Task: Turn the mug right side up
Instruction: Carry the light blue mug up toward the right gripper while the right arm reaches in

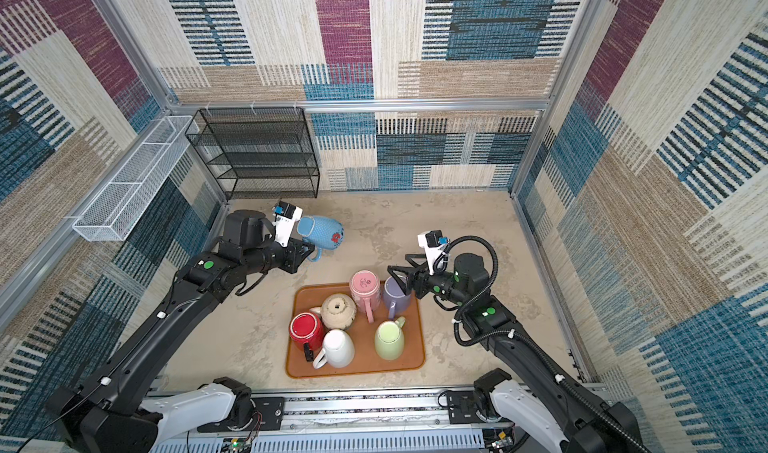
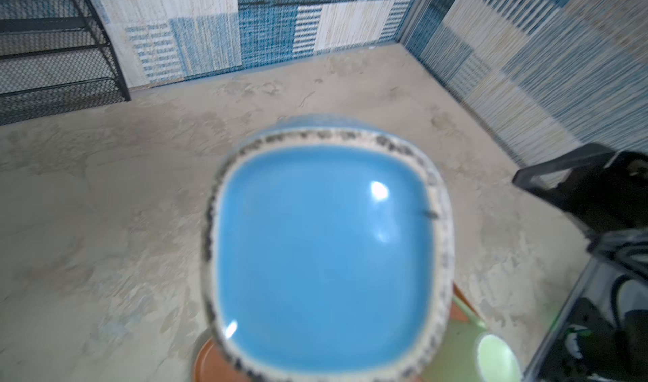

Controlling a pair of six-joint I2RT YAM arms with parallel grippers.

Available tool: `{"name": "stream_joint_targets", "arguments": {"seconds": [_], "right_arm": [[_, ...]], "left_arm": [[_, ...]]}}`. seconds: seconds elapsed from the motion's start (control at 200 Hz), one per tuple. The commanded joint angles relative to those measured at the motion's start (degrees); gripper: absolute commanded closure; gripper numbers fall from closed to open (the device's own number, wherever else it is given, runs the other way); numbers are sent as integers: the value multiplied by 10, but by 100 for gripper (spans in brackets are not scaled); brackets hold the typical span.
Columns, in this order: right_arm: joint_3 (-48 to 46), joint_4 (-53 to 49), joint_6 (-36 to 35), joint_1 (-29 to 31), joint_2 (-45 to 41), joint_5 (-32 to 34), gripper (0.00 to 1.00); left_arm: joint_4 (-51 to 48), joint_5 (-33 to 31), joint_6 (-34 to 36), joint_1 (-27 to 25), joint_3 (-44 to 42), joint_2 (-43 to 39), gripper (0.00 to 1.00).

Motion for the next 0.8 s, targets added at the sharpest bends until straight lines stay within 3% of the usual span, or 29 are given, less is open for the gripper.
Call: {"name": "stream_joint_targets", "arguments": {"seconds": [0.0,0.24,0.796], "right_arm": [[-2,84,25,0,6,-74,22],[-8,226,89,-1,43,-163,22],[98,476,271,-22,208,-242,24]], "left_arm": [[157,93,-82,2,-3,7,100],[319,184,-186,5,-10,44,100],[637,281,-373,5,-53,99,100]]}}
